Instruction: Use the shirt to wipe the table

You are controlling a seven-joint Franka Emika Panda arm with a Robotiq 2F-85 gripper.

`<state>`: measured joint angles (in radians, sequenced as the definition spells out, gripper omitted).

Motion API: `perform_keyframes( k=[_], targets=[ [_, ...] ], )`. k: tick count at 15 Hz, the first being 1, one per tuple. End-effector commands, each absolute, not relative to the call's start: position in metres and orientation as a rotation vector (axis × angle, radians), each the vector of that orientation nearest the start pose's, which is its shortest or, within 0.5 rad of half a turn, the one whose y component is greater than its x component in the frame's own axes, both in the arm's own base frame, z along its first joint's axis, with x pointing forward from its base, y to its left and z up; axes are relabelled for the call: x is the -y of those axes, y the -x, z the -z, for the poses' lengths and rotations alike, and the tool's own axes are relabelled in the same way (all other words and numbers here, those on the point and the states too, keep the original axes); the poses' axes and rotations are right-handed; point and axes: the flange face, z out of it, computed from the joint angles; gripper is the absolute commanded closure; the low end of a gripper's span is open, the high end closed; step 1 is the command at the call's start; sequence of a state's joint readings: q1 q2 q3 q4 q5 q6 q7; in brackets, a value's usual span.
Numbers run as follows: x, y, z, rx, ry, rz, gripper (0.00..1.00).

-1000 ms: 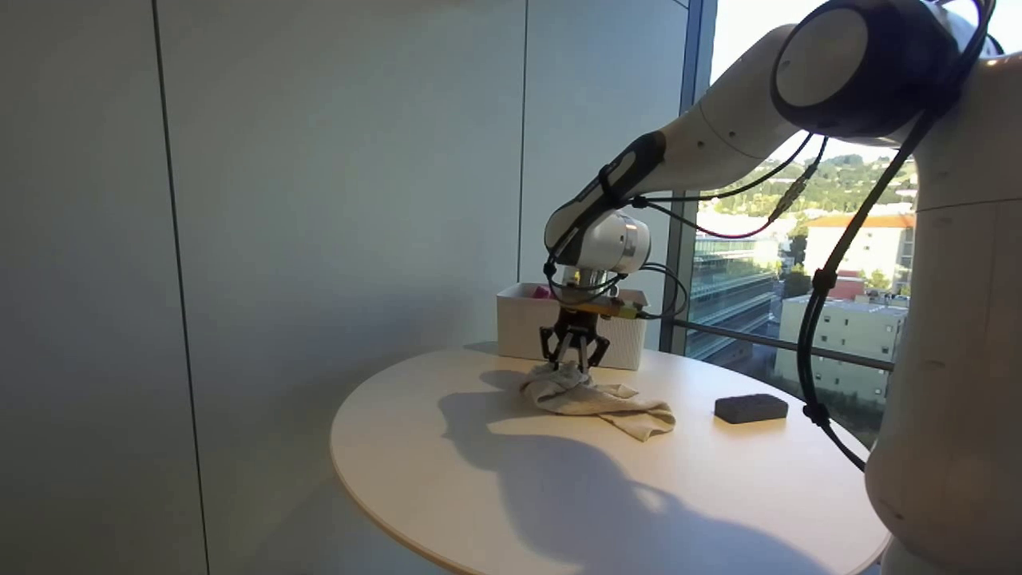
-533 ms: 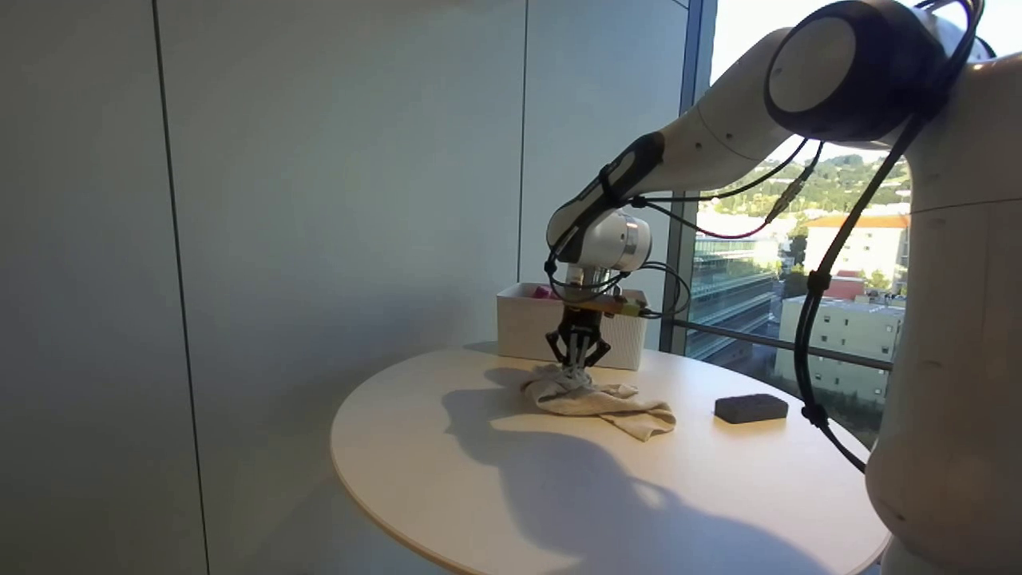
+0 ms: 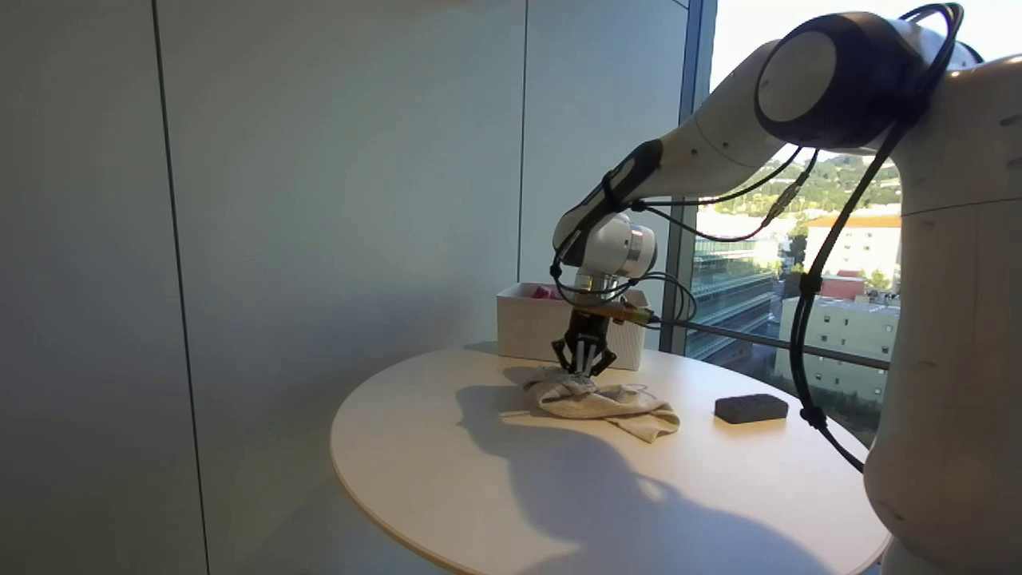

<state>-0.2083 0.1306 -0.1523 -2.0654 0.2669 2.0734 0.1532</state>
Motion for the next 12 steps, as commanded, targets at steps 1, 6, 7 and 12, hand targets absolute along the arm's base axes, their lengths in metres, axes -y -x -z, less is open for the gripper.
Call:
perform_keyframes(
  k=[1, 6, 7, 12],
  targets=[
    [0.160, -0.483, -0.376, -0.738, 2.679, -0.206, 0.91],
    [0.100, -0.429, -0.396, -0.368, 2.694, -0.416, 0.91],
    [0.091, -0.424, -0.399, -0.320, 2.699, -0.471, 0.91],
    [0.097, -0.421, -0.402, -0.500, 2.882, -0.577, 0.91]
  ],
)
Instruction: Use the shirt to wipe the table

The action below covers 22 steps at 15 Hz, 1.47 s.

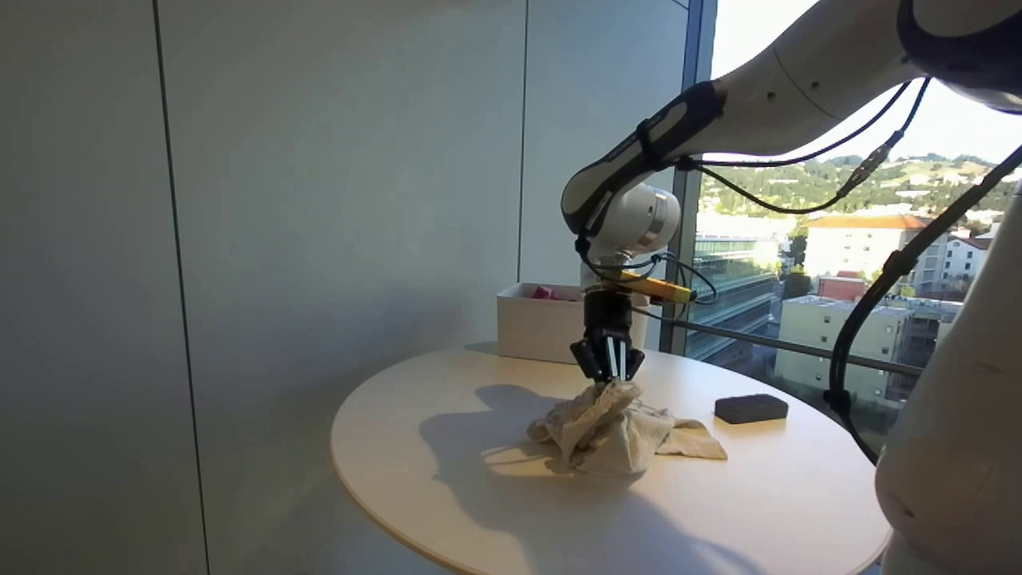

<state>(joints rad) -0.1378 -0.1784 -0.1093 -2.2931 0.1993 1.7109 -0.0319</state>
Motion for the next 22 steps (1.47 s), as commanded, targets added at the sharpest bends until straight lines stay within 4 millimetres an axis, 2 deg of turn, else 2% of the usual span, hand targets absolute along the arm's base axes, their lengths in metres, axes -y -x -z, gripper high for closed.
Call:
perform_keyframes(
  k=[1, 4, 7, 10, 12, 14, 18, 20, 22],
  targets=[
    [0.103, -0.419, -0.398, -0.553, 2.900, -0.577, 0.91],
    [0.125, -0.416, -0.387, -0.699, 2.885, -0.583, 0.91],
    [0.152, -0.423, -0.373, -0.820, 2.804, -0.585, 0.91],
    [0.175, -0.439, -0.360, -0.897, 2.792, -0.550, 0.91],
    [0.180, -0.455, -0.356, -0.895, 2.819, -0.481, 0.91],
    [0.171, -0.473, -0.372, -0.815, 2.867, -0.303, 0.92],
    [0.129, -0.500, -0.401, -0.624, 2.834, -0.088, 0.92],
    [0.117, -0.521, -0.406, -0.557, 2.850, -0.022, 0.92],
    [0.118, -0.544, -0.407, -0.569, 2.903, 0.037, 0.92]
  ],
)
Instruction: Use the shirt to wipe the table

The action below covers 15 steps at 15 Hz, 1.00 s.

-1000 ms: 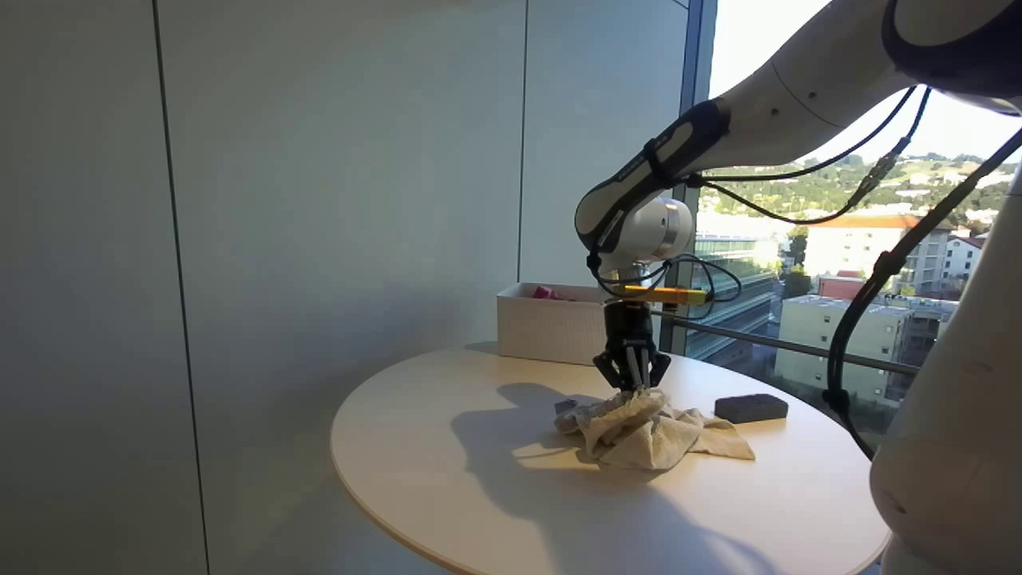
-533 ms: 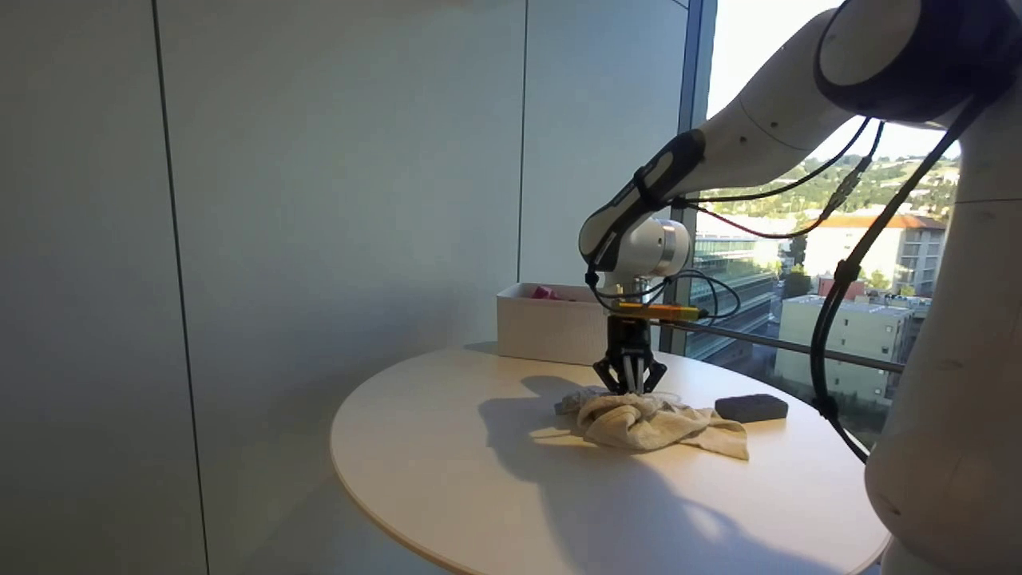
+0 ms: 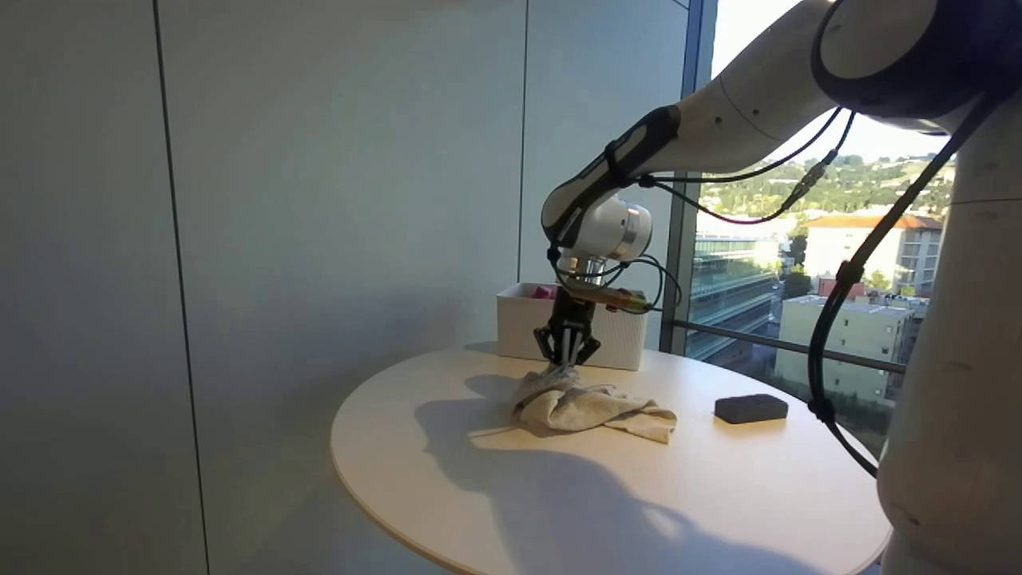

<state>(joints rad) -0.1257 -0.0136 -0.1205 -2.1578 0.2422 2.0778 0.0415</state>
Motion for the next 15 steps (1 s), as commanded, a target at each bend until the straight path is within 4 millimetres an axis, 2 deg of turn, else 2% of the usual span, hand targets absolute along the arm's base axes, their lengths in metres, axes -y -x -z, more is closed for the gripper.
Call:
perform_keyframes(
  k=[1, 3, 7, 9, 12, 13, 15],
  targets=[
    [0.119, -0.554, -0.407, -0.575, 2.910, 0.077, 0.92],
    [0.126, -0.576, -0.406, -0.604, 2.934, 0.171, 0.91],
    [0.143, -0.604, -0.391, -0.702, 2.959, 0.179, 0.92],
    [0.154, -0.600, -0.377, -0.803, 2.959, 0.121, 0.92],
    [0.173, -0.576, -0.361, -0.922, 2.928, 0.068, 0.92],
    [0.181, -0.567, -0.371, -0.949, 2.915, 0.057, 0.92],
    [0.193, -0.546, -0.375, -0.993, 2.897, 0.011, 0.92]
  ],
)
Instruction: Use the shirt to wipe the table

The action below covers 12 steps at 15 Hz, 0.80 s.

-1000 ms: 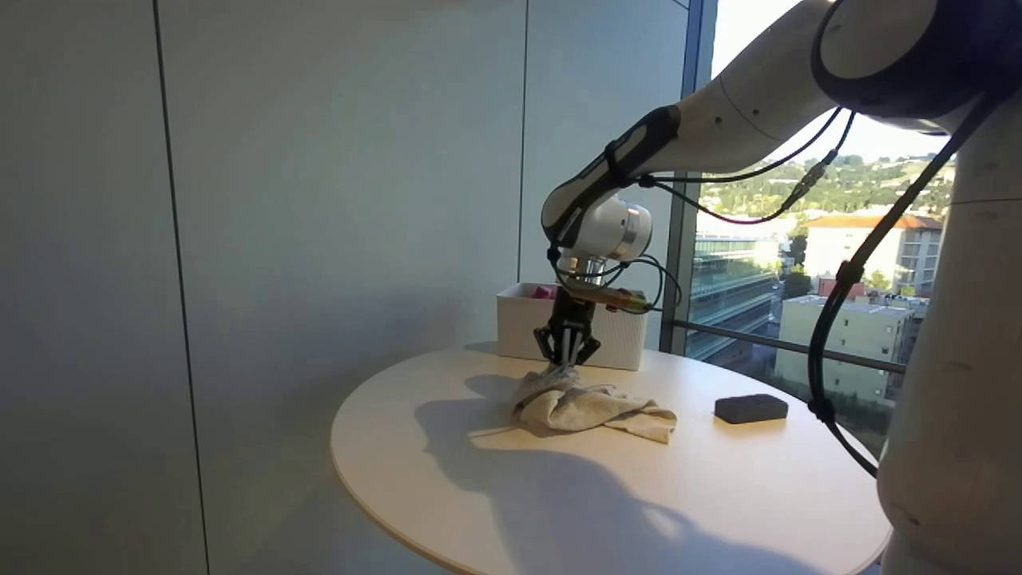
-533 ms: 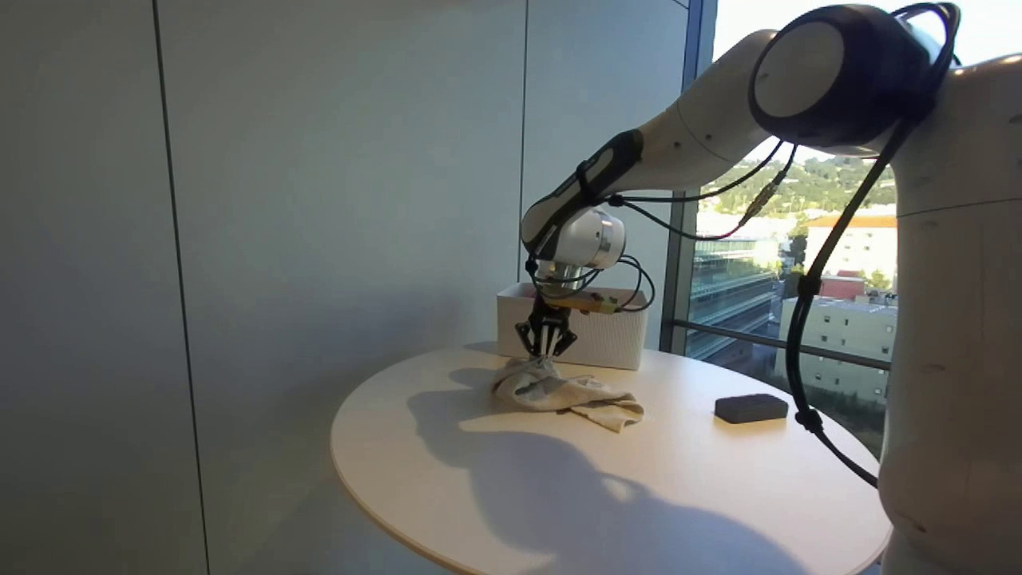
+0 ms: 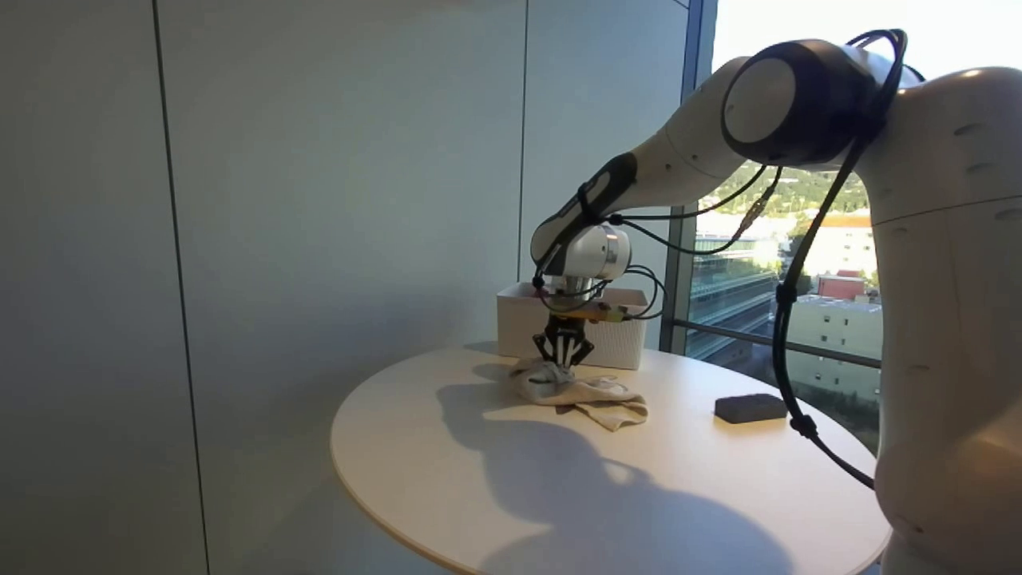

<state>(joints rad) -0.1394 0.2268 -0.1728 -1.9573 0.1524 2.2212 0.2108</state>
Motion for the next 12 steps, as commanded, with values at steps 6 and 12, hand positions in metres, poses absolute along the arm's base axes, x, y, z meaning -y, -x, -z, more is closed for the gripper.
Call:
perform_keyframes(
  k=[6, 12],
  targets=[
    [0.201, -0.472, -0.404, -0.947, 2.824, -0.189, 0.92],
    [0.154, -0.468, -0.462, -0.606, 2.929, -0.328, 0.91]
  ],
)
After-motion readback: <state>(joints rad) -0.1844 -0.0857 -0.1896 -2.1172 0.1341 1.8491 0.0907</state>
